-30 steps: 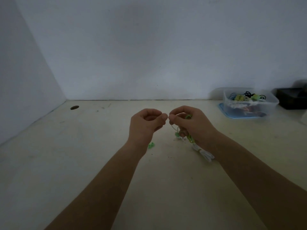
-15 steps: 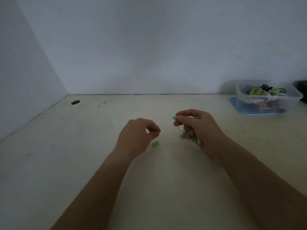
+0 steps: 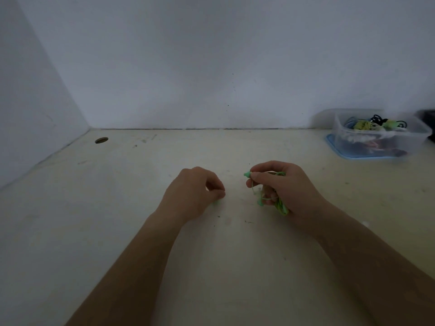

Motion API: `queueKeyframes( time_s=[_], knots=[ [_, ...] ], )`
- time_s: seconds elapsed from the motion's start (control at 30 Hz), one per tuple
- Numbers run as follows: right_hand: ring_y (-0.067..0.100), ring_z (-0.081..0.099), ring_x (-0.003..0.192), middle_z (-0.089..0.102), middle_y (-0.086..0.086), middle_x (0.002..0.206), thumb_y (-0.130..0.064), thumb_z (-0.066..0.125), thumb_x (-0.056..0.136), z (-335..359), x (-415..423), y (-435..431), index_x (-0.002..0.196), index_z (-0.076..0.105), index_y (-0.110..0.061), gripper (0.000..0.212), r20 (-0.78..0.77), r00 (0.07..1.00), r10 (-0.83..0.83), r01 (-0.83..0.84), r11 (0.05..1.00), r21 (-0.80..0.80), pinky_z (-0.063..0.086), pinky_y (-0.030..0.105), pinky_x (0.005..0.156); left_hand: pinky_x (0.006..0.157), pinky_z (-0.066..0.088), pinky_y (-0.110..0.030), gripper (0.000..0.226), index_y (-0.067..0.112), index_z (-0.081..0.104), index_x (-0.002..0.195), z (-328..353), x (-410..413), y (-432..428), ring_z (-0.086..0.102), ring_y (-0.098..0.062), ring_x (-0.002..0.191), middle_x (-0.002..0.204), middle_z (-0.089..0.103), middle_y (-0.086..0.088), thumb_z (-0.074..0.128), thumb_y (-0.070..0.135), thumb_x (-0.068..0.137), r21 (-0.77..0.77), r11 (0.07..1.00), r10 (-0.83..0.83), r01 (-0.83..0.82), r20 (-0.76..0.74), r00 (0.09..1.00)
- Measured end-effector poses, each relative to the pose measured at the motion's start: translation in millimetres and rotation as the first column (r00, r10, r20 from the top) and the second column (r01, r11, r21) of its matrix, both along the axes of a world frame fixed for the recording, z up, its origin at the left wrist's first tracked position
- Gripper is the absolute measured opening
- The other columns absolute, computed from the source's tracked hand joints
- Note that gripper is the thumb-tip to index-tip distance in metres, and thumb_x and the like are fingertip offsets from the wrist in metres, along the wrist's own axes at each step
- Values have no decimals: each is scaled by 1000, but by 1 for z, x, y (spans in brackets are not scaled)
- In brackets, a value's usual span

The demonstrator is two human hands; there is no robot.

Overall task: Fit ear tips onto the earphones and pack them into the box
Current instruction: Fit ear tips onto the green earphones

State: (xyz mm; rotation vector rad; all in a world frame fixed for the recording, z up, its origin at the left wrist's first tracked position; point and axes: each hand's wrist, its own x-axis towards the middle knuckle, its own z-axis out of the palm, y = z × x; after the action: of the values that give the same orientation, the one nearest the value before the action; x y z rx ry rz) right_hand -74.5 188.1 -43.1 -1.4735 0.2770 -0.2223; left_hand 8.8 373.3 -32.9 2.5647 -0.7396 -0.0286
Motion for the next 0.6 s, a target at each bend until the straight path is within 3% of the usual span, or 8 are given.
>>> queueKeyframes(
  time_s=[0.13,0.23,0.33,0.47,0.6],
  knots=[
    [12,39,46,76,12,85,-9,69,90,-1,-5,2,98,70,-3,10,16,1000,26,-25,999,-42,44,26,48,63,41,-7,9,34,74,81,-1,-1,4,59,8,67,76,70,19,76,25,84,-277,961,-5,-3,-30,1000],
    [10,42,44,76,11,86,-11,71,89,0,-6,4,95,72,-6,8,43,998,40,-37,996,-77,43,26,50,67,50,-15,9,21,77,86,0,-9,1,64,-3,67,74,74,6,75,12,84,-567,822,-101,-45,-224,969],
    [8,45,44,74,14,82,-7,72,87,2,-6,8,92,74,-6,6,103,994,45,-39,997,-60,41,25,48,73,54,-21,13,13,75,91,-1,-17,-2,68,-13,75,84,74,-10,70,3,86,-747,646,-269,-154,-412,870],
    [4,50,46,71,14,78,-3,71,86,5,-8,9,92,73,-4,7,143,988,50,-45,998,-39,42,26,49,71,56,-19,17,4,72,92,-1,-21,-7,70,-15,74,83,74,-11,60,-7,86,-833,446,-428,-327,-520,739],
    [5,49,46,71,13,78,-3,70,86,7,-10,9,92,73,-4,6,155,986,60,-55,998,-39,44,28,50,69,57,-19,17,2,70,92,-1,-23,-11,72,-15,73,83,74,-12,62,-6,80,-842,384,-489,-379,-534,690]
  ],
)
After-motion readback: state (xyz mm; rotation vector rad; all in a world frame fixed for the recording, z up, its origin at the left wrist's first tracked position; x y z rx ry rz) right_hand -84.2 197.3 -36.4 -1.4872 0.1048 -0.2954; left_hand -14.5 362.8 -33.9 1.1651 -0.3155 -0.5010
